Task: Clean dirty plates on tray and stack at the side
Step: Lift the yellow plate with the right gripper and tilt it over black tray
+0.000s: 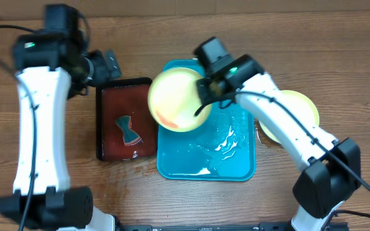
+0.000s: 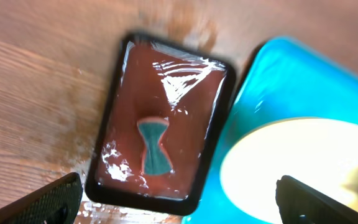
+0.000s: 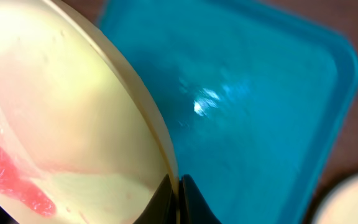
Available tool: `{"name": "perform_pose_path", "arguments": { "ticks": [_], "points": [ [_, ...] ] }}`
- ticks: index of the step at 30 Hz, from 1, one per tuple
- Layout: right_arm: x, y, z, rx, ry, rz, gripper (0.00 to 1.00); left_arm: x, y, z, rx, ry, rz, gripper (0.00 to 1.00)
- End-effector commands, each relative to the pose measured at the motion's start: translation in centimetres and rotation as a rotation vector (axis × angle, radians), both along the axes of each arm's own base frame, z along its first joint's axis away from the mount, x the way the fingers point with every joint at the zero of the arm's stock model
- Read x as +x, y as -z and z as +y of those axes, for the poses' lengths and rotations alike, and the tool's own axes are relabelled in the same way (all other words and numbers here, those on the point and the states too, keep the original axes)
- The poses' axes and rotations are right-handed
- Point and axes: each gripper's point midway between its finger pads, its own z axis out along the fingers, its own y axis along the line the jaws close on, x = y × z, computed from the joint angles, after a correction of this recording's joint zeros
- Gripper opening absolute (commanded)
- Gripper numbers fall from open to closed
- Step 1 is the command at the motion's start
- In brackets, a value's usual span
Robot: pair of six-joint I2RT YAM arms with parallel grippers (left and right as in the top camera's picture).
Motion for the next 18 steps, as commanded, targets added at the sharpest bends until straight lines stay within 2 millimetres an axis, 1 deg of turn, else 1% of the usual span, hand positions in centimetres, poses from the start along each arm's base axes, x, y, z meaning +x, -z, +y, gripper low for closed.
{"name": "perform_pose_path", "arguments": {
  "ticks": [1, 2, 4, 5, 6, 8, 12, 15, 18],
  "points": [
    [0.3, -3.8, 3.3, -0.021, -0.033, -0.204, 0.04, -0.9, -5.4, 0.2, -0.046, -0.002, -0.153, 1.0],
    [0.5, -4.4, 5.2, -0.03, -0.041, -0.291, 0.04, -1.4, -6.7, 0.6, -0.042, -0.012, -0.191, 1.0],
    [0.7, -4.8, 6.8, -0.051, -0.037, -0.378, 0.04, -2.0, -7.8, 0.8, -0.033, -0.02, -0.224, 1.0],
    [0.7, -5.1, 8.1, -0.092, -0.021, -0.462, 0.04, -2.4, -8.4, 0.9, -0.03, -0.023, -0.242, 1.0],
    [0.6, -5.3, 8.6, -0.112, -0.013, -0.496, 0.04, -2.6, -8.6, 1.0, -0.024, -0.026, -0.247, 1.0],
    [0.2, -5.5, 9.3, -0.157, 0.004, -0.56, 0.04, -3.0, -8.6, 1.3, -0.002, -0.038, -0.237, 1.0],
    [-1.3, -7.0, 10.2, -0.217, 0.024, -0.663, 0.04, -3.7, -7.7, 1.6, 0.011, -0.048, -0.187, 1.0],
    [-2.3, -8.3, 10.3, -0.268, 0.053, -0.739, 0.04, -3.5, -7.4, 1.6, 0.009, -0.048, -0.178, 1.0],
    [-3.5, -9.0, 10.8, -0.295, 0.052, -0.782, 0.04, -3.3, -7.2, 1.6, 0.008, -0.048, -0.17, 1.0]
  ]
}}
